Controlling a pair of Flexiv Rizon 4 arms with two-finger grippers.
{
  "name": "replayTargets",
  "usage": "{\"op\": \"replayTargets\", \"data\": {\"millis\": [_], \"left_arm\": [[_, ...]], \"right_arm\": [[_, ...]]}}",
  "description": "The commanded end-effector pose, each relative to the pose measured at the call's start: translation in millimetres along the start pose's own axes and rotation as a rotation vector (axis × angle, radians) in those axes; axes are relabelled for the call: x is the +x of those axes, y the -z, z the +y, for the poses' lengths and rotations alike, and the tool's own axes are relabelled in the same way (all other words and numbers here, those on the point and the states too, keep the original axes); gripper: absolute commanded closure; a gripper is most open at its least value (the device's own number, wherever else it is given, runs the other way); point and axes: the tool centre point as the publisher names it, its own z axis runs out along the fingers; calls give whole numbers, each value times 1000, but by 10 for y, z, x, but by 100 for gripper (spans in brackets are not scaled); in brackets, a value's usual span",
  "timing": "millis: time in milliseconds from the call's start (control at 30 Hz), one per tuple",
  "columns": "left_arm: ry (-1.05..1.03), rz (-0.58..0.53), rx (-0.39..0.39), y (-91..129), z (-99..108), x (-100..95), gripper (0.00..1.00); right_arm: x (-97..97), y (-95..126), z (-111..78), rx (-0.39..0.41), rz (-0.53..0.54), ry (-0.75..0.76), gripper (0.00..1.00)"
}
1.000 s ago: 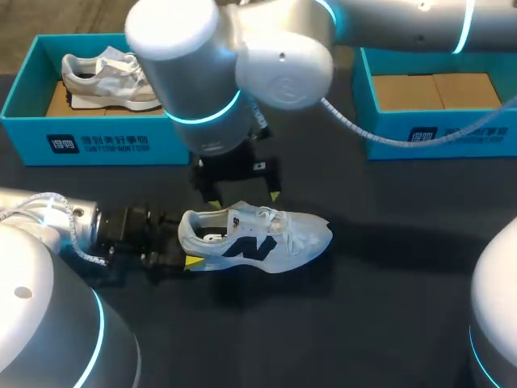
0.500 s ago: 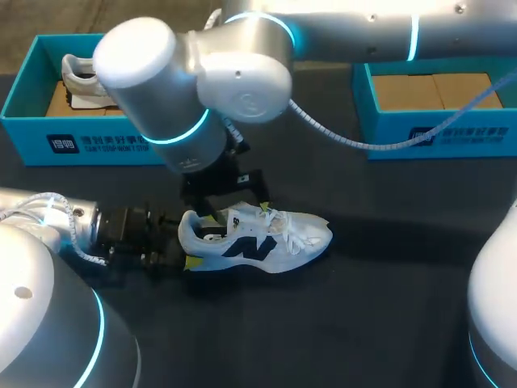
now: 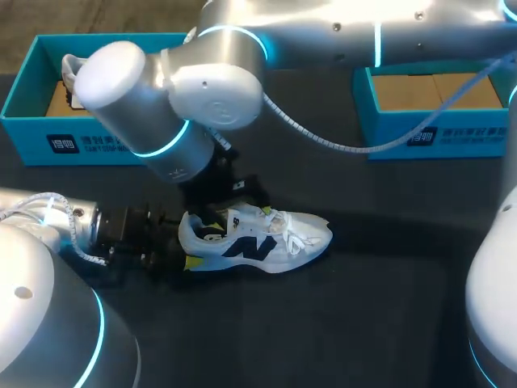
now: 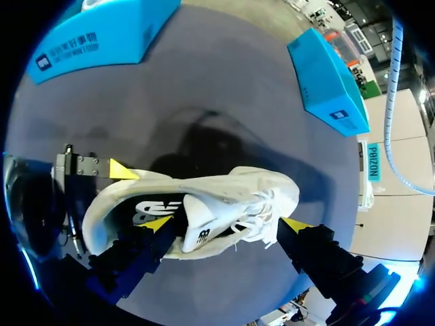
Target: Take the shoe out of the shoebox, open the shoe tongue, remove and reinsert the insole, then place the shoe into the shoebox
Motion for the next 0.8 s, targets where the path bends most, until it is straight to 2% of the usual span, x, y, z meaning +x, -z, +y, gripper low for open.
{"op": "replayTargets", "data": {"millis": [33,367,600,800], "left_arm": [[-1,-2,-1,18,40,11,100],[-1,-2,-1,18,40,11,100],[-1,-2,-1,18,40,11,100],[-1,-2,-1,18,40,11,100]], "right_arm": [[92,-59,-33,16,-115,-103,0],[74,-202,-71,40,-153,-160,0],[-23,-273,-137,37,-137,-233,0],[-138,-290,-122,46,-152,-255,0]]}}
